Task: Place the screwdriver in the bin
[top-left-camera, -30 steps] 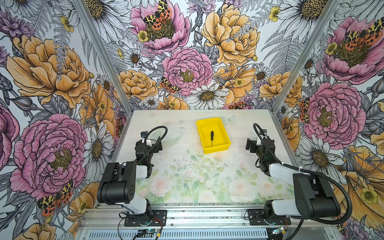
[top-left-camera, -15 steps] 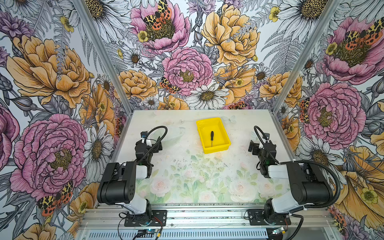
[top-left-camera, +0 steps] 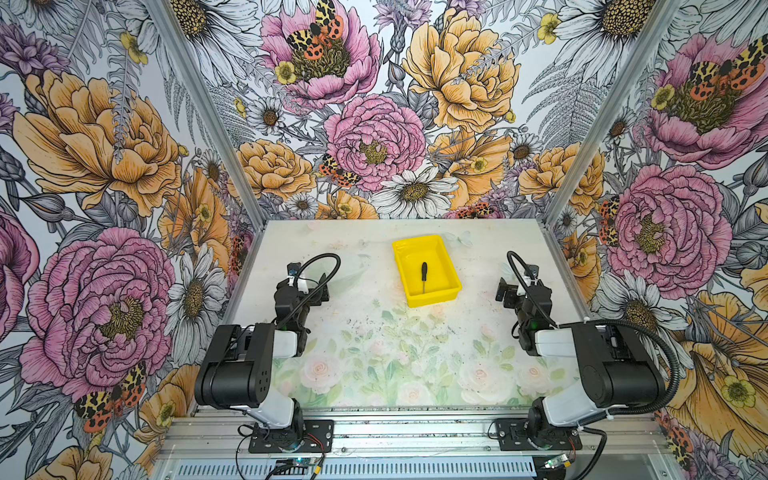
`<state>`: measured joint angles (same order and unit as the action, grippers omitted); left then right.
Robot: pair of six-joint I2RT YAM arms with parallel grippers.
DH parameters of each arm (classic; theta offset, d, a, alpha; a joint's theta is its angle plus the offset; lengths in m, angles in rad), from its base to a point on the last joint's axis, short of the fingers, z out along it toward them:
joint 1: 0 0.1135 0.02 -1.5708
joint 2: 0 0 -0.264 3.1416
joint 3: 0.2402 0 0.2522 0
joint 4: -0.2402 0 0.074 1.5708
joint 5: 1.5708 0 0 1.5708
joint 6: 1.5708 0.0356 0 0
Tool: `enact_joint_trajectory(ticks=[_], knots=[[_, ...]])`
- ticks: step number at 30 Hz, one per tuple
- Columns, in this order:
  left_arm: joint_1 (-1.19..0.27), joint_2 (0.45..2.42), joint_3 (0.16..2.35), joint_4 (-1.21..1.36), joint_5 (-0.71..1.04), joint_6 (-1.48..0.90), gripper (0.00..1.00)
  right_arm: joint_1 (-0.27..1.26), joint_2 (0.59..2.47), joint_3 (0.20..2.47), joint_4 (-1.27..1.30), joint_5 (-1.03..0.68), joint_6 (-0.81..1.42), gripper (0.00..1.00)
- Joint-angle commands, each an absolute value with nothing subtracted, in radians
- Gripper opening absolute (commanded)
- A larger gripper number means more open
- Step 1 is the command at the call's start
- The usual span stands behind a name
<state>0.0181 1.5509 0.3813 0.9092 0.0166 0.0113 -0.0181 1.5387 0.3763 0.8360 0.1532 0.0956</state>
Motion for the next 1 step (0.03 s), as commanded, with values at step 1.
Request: enact_joint_trajectory(ticks=[1], knots=[[0.024,1.547,0.382,0.924,0.020,0.027,0.99,-0.012,1.532,0.386,0.872,0.162,0.100,0.99]])
